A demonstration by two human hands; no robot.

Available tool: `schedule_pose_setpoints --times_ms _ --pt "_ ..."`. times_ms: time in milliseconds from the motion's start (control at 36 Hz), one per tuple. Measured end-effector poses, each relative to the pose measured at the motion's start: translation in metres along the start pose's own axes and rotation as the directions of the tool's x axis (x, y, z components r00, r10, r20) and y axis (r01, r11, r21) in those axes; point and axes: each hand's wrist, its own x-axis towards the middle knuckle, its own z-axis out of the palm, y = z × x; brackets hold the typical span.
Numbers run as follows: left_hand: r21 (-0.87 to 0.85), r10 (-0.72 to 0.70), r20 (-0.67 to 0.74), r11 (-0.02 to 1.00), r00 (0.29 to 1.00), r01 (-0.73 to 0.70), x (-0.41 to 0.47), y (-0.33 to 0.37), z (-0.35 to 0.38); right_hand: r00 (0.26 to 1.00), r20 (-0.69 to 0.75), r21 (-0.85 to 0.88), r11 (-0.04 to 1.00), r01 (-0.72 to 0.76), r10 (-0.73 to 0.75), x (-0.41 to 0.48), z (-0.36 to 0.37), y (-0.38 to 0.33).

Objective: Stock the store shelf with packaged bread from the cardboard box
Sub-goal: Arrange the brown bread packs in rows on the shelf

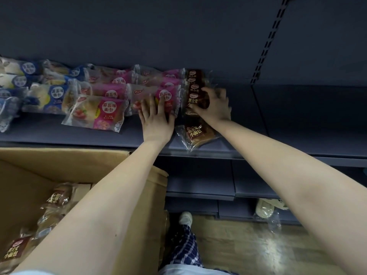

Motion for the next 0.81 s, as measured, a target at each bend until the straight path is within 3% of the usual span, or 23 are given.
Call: schedule_pose_setpoints --times_ms 194,306,389,556,667,806 --pt "-0.001 0.051 -0.029 0.999 0.998 -0.051 -0.002 0.000 -0.007 0.977 -0.210 0.118 0.993 -0.002 0.027 -0.011 -0.023 0.002" --pt "0.026 0.098 -0.099 0.995 0.990 -0.096 -0.010 0.006 -0.015 0.967 -0.255 0.130 0.991 0.015 0.019 -0.018 -0.040 0.013" --pt "0.000 0.120 -0.050 0.993 0.992 -0.120 -0.023 0.016 -0.026 0.981 -0.191 0.141 0.990 -0.002 0.030 -0.022 -0.046 0.019" --pt "0.065 0.272 0.084 0.958 0.959 -0.278 -0.047 0.008 -0.035 0.992 0.120 0.142 0.988 -0.061 0.044 -0.041 -0.047 0.008" --pt "-0.147 0.226 0.176 0.968 0.958 -0.201 -0.054 0.009 -0.039 0.973 0.202 0.197 0.968 -0.154 0.113 -0.053 -0.040 -0.003" --pt "-0.382 0.085 0.144 0.924 0.986 -0.024 -0.058 0.022 -0.042 0.932 0.229 0.393 0.849 -0.352 0.280 -0.056 -0.036 -0.003"
